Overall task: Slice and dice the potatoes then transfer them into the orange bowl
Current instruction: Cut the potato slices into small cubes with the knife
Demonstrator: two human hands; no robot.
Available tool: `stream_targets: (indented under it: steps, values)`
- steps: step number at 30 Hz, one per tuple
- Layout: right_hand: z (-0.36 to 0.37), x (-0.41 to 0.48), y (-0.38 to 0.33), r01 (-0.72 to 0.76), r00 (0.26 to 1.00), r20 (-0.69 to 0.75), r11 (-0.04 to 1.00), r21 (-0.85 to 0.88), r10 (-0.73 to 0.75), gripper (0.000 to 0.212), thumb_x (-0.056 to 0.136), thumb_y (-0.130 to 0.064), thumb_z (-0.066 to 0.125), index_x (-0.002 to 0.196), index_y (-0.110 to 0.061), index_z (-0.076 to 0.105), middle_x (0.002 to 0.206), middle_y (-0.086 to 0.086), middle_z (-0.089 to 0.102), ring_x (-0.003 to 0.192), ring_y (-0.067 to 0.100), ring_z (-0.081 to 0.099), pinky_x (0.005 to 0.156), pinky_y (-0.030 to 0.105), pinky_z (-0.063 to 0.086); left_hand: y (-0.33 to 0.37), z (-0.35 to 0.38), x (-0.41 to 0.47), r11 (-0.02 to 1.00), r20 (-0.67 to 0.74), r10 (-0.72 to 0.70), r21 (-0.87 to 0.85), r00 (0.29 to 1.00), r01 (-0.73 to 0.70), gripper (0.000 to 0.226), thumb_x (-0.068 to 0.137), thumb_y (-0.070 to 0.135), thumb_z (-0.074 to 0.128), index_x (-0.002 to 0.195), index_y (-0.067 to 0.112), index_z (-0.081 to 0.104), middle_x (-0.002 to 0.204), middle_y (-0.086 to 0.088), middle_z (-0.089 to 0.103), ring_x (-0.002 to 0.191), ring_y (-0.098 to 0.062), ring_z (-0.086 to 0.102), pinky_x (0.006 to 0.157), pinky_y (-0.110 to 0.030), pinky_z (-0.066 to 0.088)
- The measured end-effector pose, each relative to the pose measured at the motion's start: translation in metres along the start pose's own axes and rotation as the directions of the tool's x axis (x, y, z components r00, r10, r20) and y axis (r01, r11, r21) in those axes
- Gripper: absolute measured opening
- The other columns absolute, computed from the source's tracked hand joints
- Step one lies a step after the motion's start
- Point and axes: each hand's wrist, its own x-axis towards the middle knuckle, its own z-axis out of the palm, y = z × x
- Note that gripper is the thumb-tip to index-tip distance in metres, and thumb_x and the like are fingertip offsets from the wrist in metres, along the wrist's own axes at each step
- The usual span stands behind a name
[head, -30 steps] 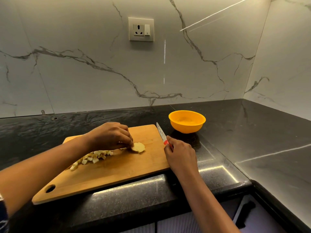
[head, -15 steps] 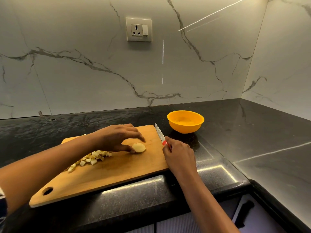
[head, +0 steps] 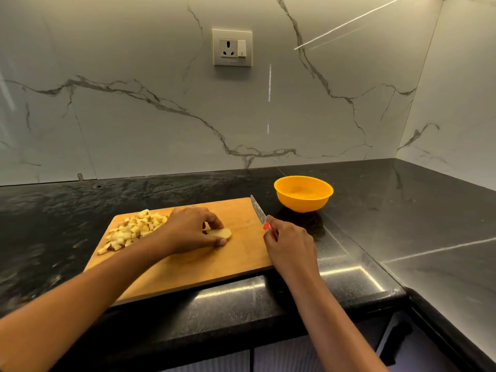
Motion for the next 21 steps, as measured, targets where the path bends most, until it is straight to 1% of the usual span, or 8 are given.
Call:
stream_targets:
  steps: [2,5,6,8,10,13,16,21]
  values:
    - [0.0,-0.001,-0.002,0.017,1.0,0.005,1.0,-0.008,-0.017,0.041,0.1,-0.031,0.041,0.141,-0.028,0.045,0.119,-0.002,0.063,0.108,0.016,0.058,0.084,0.031,0.044,0.003,0.007,-0.009,0.995,-0.081,-0.062,0.068,0.995,0.068,0.052,0.082,0.059,0.057,0.127,0.034,0.053,0.123,0.012,0.056,0.109,-0.008,0.049,0.095,-0.034,0.039]
    - [-0.004,-0.005,-0.004,0.061,0.998,0.038,0.997,-0.055,-0.059,0.037,0.099,-0.03,0.041,0.135,-0.029,0.052,0.11,-0.002,0.064,0.1,0.017,0.059,0.074,0.03,0.041,0.004,0.011,-0.02,0.977,-0.097,-0.143,0.147,0.985,0.157,0.075,0.08,0.072,0.042,0.143,0.033,0.032,0.147,0.007,0.038,0.133,-0.015,0.033,0.107,-0.039,0.026]
    - [-0.006,-0.009,-0.004,0.083,0.995,0.054,0.992,-0.09,-0.078,0.035,0.099,-0.029,0.041,0.132,-0.027,0.053,0.108,-0.002,0.063,0.098,0.017,0.059,0.071,0.029,0.04,0.002,0.011,-0.025,0.972,-0.092,-0.179,0.137,0.98,0.19,0.086,0.074,0.081,0.03,0.145,0.032,0.027,0.151,0.006,0.031,0.138,-0.016,0.026,0.111,-0.04,0.02]
    - [-0.01,-0.018,-0.004,0.118,0.991,0.075,0.982,-0.147,-0.108,0.034,0.099,-0.029,0.039,0.131,-0.026,0.052,0.107,-0.002,0.062,0.096,0.018,0.06,0.07,0.029,0.041,-0.002,0.012,-0.038,0.968,-0.083,-0.198,0.14,0.977,0.208,0.121,0.048,0.097,-0.007,0.148,0.032,0.016,0.157,0.006,0.012,0.145,-0.014,0.009,0.115,-0.043,0.005]
    - [-0.013,-0.028,-0.005,0.151,0.986,0.095,0.972,-0.179,-0.135,0.035,0.099,-0.028,0.037,0.132,-0.025,0.051,0.11,-0.002,0.061,0.097,0.019,0.059,0.071,0.03,0.039,-0.003,0.017,-0.049,0.966,-0.037,-0.174,0.186,0.984,0.178,0.138,0.029,0.092,-0.028,0.149,0.032,0.003,0.158,0.008,-0.006,0.144,-0.011,-0.009,0.114,-0.041,-0.009]
    - [-0.016,-0.033,-0.011,0.174,0.978,0.144,0.969,-0.175,-0.149,0.035,0.099,-0.028,0.037,0.131,-0.025,0.052,0.115,-0.001,0.061,0.102,0.021,0.058,0.074,0.031,0.042,-0.007,0.023,-0.052,0.959,-0.036,-0.108,0.26,0.994,0.114,0.127,0.034,0.082,-0.04,0.148,0.036,-0.005,0.156,0.011,-0.014,0.137,-0.005,-0.021,0.108,-0.041,-0.021]
    - [-0.016,-0.032,-0.013,0.168,0.979,0.14,0.972,-0.163,-0.146,0.035,0.099,-0.028,0.037,0.131,-0.026,0.052,0.112,-0.001,0.061,0.101,0.022,0.058,0.074,0.032,0.043,-0.014,0.018,-0.047,0.917,-0.077,-0.107,0.377,0.991,0.128,0.127,0.038,0.075,-0.044,0.148,0.034,0.004,0.156,0.01,-0.013,0.14,-0.01,-0.02,0.098,-0.044,-0.036]
    - [-0.012,-0.033,-0.011,0.182,0.98,0.111,0.969,-0.165,-0.165,0.037,0.1,-0.029,0.036,0.135,-0.027,0.048,0.113,-0.002,0.06,0.101,0.02,0.058,0.072,0.031,0.041,-0.014,0.017,-0.051,0.91,-0.071,-0.113,0.393,0.991,0.132,0.116,0.049,0.077,-0.036,0.149,0.029,-0.001,0.156,0.007,-0.013,0.133,-0.006,-0.025,0.09,-0.038,-0.041]
